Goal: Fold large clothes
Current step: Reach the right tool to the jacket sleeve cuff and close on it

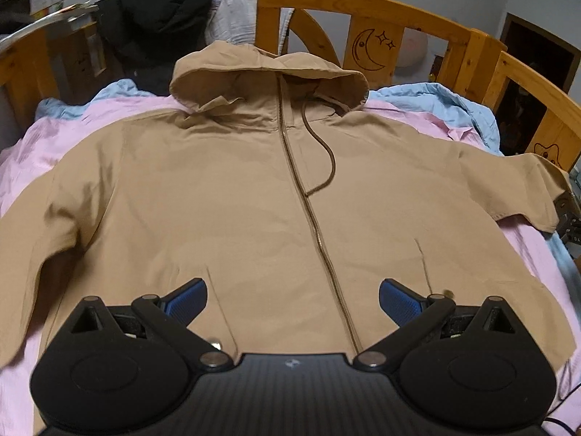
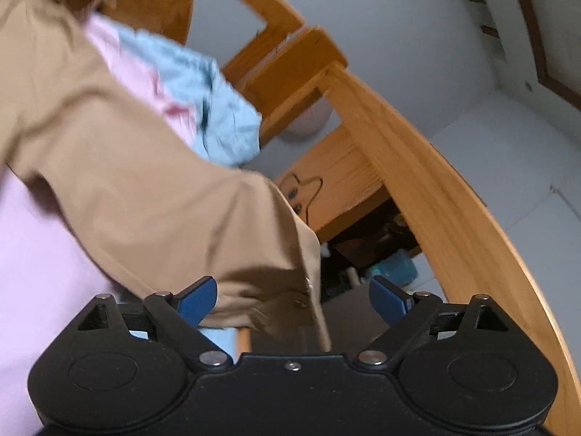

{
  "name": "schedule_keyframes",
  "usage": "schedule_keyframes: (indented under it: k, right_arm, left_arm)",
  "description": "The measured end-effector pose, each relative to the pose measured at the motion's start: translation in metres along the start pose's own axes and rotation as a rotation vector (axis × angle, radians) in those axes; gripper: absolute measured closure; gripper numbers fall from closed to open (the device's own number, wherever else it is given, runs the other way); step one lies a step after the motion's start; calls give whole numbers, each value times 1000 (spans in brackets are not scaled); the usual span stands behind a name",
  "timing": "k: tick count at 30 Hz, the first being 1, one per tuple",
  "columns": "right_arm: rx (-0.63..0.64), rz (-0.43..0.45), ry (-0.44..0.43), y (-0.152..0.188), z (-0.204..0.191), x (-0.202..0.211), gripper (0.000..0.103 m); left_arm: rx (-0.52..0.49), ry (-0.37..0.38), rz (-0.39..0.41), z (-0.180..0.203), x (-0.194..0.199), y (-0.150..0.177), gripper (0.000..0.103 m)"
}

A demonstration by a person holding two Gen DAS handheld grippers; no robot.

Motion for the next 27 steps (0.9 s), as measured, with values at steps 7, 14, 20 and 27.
schedule_keyframes:
  k: [7,14,20,27]
  right_arm:
    - [151,-122,51,22,-7,-57,39]
    - [141,-246,110,38,8,-90,88]
    - [79,-270,27,19,26,-81,103]
    - [-145,-328,-265,-61,35,-27,103]
  left_arm:
    - [-46,28,40,-1,-32,-10,1]
    - [12,80,26,-3,-56,-4,1]
    - [66,219,20,1,-64,-7,1]
    - [1,455,138,24,-43,-27,1]
Point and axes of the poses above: each gripper's, at about its wrist camera, not at the fingertips, and x roughly against the way its jaws point, z to its right, y to its underside, the point moved 6 cm from there along -x, roughly the way its jaws point, and after that the axes turned 13 degrees about z, right-handed, at the moved point
